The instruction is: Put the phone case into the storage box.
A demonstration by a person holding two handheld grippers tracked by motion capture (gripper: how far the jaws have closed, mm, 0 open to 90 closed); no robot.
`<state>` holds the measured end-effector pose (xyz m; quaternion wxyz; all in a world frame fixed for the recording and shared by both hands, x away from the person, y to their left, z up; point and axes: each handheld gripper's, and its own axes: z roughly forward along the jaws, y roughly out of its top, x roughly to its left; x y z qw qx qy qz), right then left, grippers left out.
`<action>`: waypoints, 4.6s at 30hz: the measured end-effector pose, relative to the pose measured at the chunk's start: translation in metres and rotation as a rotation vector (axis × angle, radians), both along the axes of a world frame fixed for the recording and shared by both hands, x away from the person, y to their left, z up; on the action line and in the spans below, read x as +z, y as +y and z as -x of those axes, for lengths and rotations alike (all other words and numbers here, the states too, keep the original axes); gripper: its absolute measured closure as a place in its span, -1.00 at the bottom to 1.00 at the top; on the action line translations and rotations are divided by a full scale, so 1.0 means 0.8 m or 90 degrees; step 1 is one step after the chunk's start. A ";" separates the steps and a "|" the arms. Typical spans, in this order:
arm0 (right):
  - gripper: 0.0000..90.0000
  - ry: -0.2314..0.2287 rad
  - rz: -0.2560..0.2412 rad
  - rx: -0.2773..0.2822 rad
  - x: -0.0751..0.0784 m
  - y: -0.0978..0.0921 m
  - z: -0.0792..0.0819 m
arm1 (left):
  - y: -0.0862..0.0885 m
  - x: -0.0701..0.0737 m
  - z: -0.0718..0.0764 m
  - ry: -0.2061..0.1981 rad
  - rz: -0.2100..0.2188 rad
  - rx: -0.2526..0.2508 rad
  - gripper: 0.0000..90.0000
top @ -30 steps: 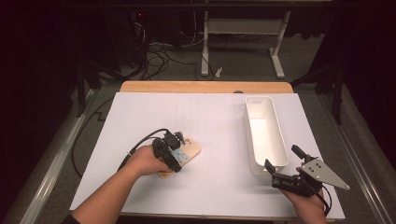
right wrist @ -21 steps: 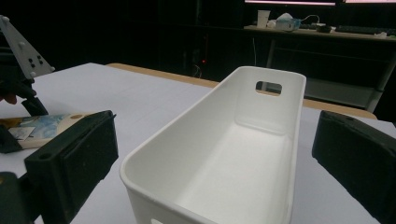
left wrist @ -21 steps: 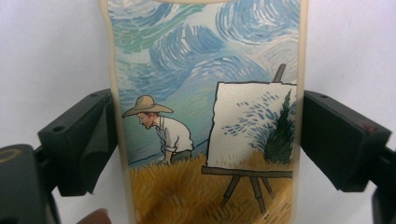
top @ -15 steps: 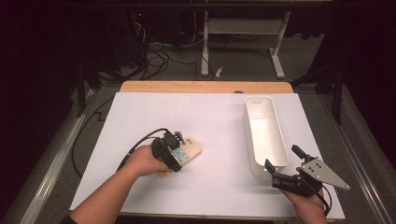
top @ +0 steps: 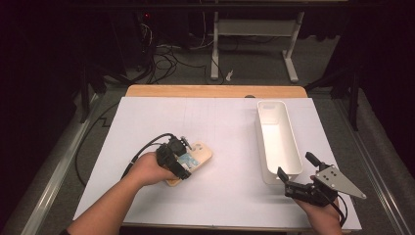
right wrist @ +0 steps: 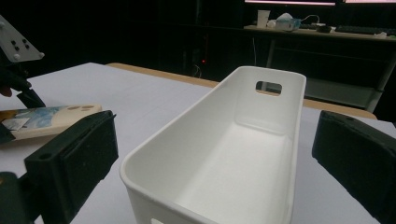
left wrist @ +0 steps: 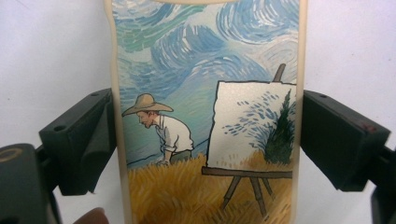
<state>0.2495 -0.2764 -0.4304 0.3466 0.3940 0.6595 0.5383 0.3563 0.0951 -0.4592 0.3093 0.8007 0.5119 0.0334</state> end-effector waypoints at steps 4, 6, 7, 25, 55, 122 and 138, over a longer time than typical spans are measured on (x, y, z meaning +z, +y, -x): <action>-0.98 -0.001 -0.001 -0.001 0.000 0.000 0.000 | 0.005 0.001 0.004 -0.016 0.025 -0.003 -0.74; -0.98 0.000 0.000 0.000 0.000 0.000 0.000 | 0.009 0.002 0.007 -0.021 0.035 -0.005 -0.74; -0.98 0.000 0.000 0.000 0.000 0.000 0.000 | 0.010 0.002 0.008 -0.027 0.042 -0.001 -0.74; -0.98 -0.001 0.004 0.001 0.000 0.002 0.001 | 0.049 0.008 0.038 -0.115 0.187 0.037 -0.74; -0.98 -0.001 0.004 0.002 0.001 0.005 0.002 | 0.104 0.016 0.067 -0.211 0.369 0.087 -0.74; -0.98 0.002 0.009 0.007 -0.001 0.007 0.000 | 0.071 0.043 0.053 -0.264 0.514 -0.008 -0.74; -0.99 -0.011 -0.022 0.057 0.031 0.046 -0.008 | 0.071 0.031 0.065 -0.255 0.508 -0.040 -0.74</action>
